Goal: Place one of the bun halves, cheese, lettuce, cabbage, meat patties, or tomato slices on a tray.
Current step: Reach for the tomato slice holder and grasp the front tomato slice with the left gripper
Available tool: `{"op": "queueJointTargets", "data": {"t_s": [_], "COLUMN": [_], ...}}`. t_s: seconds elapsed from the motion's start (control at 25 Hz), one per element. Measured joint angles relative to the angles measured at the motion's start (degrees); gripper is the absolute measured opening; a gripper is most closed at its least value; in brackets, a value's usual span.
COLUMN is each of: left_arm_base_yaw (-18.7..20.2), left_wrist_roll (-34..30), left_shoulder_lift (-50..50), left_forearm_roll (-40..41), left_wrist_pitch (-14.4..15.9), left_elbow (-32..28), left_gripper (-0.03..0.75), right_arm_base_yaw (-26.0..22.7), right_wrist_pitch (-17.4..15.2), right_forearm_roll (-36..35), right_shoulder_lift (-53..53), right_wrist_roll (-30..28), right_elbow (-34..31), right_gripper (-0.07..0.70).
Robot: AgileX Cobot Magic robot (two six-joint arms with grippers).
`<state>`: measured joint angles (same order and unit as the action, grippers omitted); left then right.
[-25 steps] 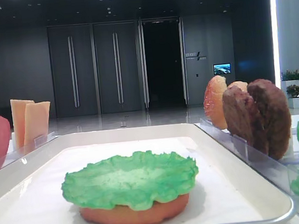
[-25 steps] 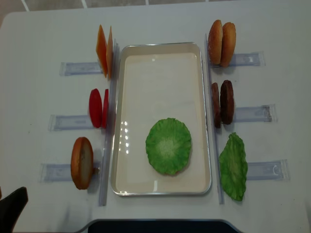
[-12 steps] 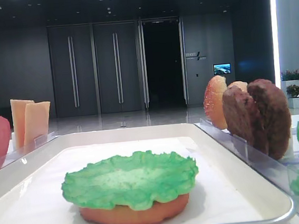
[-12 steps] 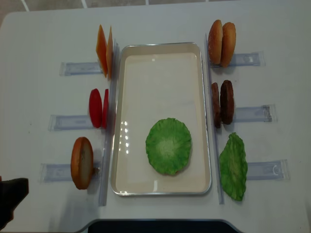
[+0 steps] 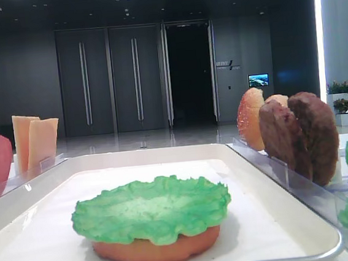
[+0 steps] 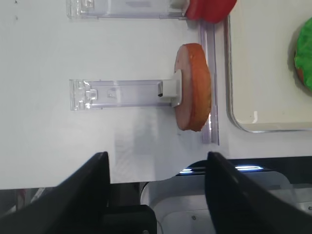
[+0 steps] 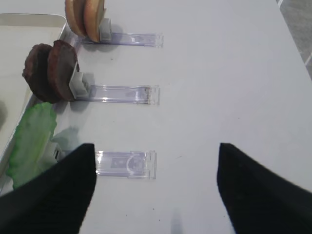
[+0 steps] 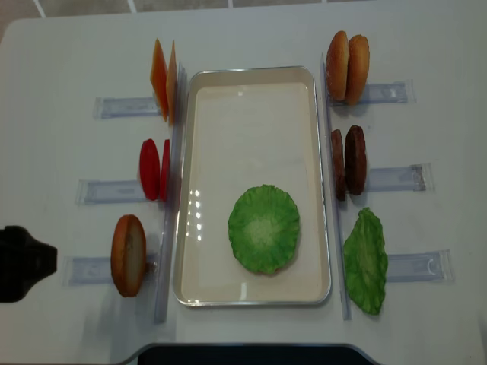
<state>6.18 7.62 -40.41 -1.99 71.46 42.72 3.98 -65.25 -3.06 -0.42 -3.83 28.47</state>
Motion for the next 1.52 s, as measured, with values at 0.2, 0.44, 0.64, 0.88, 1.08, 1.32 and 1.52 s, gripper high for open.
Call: {"op": "queueJointTargets", "data": {"t_s": [0.2,0.44,0.64,0.88,1.08,1.32,1.52], "left_arm_base_yaw": [0.00,0.00,0.00,0.00,0.00,0.00,0.00], "left_wrist_roll": [1.26,1.82,2.28,2.88,3.35,3.42,3.42], "left_shoulder_lift": [-7.98,-17.01,-23.01,-29.12,-34.03,-40.34,-43.81], "left_forearm_roll": [1.54,2.82,3.04,3.36,3.89,3.94,4.39], "left_wrist_pitch": [0.00,-0.13,-0.26,-0.41,-0.41,-0.55,-0.59], "left_elbow": [5.18,11.48,15.41,19.24,22.25,25.95,28.10], "left_gripper": [0.471,0.471,0.471,0.471,0.471,0.471,0.471], "right_arm_base_yaw": [0.00,0.00,0.00,0.00,0.00,0.00,0.00], "right_wrist_pitch": [0.00,0.00,0.06,0.06,0.06,0.06,0.06], "right_forearm_roll": [0.00,0.00,0.00,0.00,0.00,0.00,0.00], "right_shoulder_lift": [0.00,0.00,0.00,0.00,0.00,0.00,0.00], "right_wrist_roll": [0.00,0.00,0.00,0.00,0.00,0.00,0.00], "right_elbow": [0.00,0.00,0.00,0.00,0.00,0.00,0.00], "right_gripper": [0.523,0.523,0.523,0.523,0.523,0.523,0.523]}}
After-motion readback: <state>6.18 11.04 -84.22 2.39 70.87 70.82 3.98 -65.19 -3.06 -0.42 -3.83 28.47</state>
